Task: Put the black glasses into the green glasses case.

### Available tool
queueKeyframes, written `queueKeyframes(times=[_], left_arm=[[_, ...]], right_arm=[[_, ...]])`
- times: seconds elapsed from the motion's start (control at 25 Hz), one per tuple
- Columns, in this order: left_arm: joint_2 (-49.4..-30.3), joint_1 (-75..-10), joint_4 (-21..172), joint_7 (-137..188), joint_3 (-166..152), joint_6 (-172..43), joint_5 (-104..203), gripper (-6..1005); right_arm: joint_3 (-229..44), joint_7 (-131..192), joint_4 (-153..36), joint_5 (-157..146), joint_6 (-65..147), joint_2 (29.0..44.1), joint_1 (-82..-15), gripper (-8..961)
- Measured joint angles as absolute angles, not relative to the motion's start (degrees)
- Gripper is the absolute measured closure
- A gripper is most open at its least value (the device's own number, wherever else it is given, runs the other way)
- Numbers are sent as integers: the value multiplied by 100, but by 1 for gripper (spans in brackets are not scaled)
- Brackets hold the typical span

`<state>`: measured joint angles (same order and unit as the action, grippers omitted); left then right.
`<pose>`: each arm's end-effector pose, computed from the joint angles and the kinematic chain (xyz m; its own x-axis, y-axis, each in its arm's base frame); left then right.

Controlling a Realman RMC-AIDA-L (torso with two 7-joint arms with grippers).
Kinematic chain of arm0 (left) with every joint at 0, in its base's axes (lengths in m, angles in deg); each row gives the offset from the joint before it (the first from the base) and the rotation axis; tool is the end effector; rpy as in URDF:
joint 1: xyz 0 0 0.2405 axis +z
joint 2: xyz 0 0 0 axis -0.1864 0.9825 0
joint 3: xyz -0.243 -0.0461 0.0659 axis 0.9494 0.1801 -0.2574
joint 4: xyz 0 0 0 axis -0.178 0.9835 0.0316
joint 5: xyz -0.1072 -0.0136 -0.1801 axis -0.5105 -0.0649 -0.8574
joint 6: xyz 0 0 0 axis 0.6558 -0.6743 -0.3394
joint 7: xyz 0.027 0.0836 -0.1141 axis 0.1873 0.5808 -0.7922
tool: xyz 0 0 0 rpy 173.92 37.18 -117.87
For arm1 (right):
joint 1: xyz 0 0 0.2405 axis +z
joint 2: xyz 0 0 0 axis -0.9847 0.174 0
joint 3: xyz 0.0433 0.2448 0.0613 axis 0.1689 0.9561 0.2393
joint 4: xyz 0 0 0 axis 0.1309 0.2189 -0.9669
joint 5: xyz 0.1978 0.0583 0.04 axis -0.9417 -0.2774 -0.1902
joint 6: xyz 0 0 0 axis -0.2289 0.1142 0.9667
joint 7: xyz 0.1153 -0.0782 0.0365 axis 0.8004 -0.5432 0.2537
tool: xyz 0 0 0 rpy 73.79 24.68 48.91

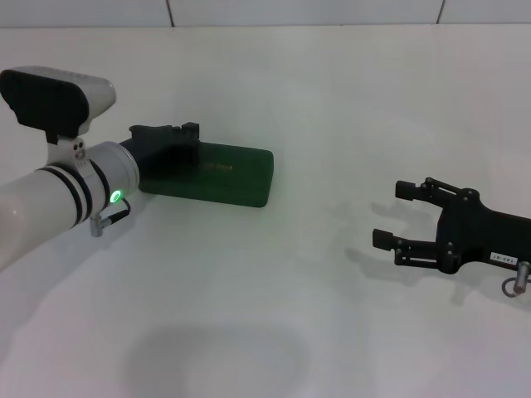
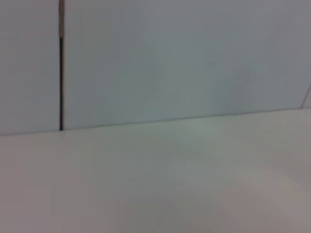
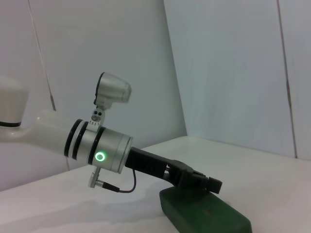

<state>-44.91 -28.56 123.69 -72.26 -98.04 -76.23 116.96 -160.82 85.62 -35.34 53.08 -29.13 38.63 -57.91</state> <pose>-0.2735 0.3642 -0.0613 0.6624 0.4999 0.5580 0.7474 -0.3900 -0.5379 0.2775 0.2982 -0.0360 0.7802 -0.1913 -0.5956 -0.3898 -0.8933 -0.2237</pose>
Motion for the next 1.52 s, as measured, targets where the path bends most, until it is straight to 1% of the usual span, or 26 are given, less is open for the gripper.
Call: queueKeyframes(times=[0.16,0.24,0.28,0.36,0.48,0.56,0.64,0.72,0.92,1.08,1.2,1.28,1.32,1.36,1.52], left_arm=[[-4465,-2857,12404,-7087,-9657,-8072,11283,899],[-4418,-2926,12421,-7366,-9379,-8691,11248,898],[-4360,-2992,12407,-7601,-9212,-9083,11275,898],[-4177,-3219,12250,-8284,-8840,-9991,11367,897],[-3814,-3807,11539,-9067,-8286,-11223,11476,896],[-3641,-4170,10956,-9107,-7853,-11913,11495,896],[-3546,-4348,10561,-8898,-7484,-12391,11520,895],[-3542,-4342,10506,-8406,-7226,-12735,11543,895],[-3683,-3898,11006,-7486,-7004,-12886,11552,893],[-3707,-3469,11319,-6613,-6931,-13087,11560,892],[-3692,-3107,11598,-6094,-6928,-13276,11712,686],[-3675,-2882,11777,-5716,-6926,-13557,12033,600],[-3675,-2882,11777,-5716,-6926,-13557,12033,557],[-3680,-2658,11982,-5477,-6925,-13866,12432,514],[-3743,-2192,12272,-5040,-6923,-14094,12806,355]], right_arm=[[-16082,8569,-3534,5288,-2913,3862,-5788,67],[-16082,8591,-3534,5286,-2913,3858,-5786,67],[-16082,8605,-3534,5286,-2913,3857,-5783,67],[-16081,8638,-3534,5302,-2913,3854,-5767,67],[-16081,8642,-3534,5308,-2912,3854,-5762,67],[-16082,8642,-3534,5309,-2912,3854,-5761,67],[-16087,8642,-3534,5310,-2914,3853,-5760,67],[-16089,8642,-3534,5311,-2925,3854,-5759,67],[-16081,8642,-3534,5313,-2997,3836,-5764,67],[-16081,8636,-3531,5300,-3140,3737,-5764,67],[-16076,8576,-3500,5305,-3269,3629,-5768,67],[-16051,8510,-3471,5312,-3347,3522,-5777,67],[-16035,8487,-3464,5313,-3381,3480,-5780,67],[-15996,8448,-3463,5314,-3471,3409,-5780,67],[-15919,8250,-3469,5318,-3792,3191,-5779,67]])
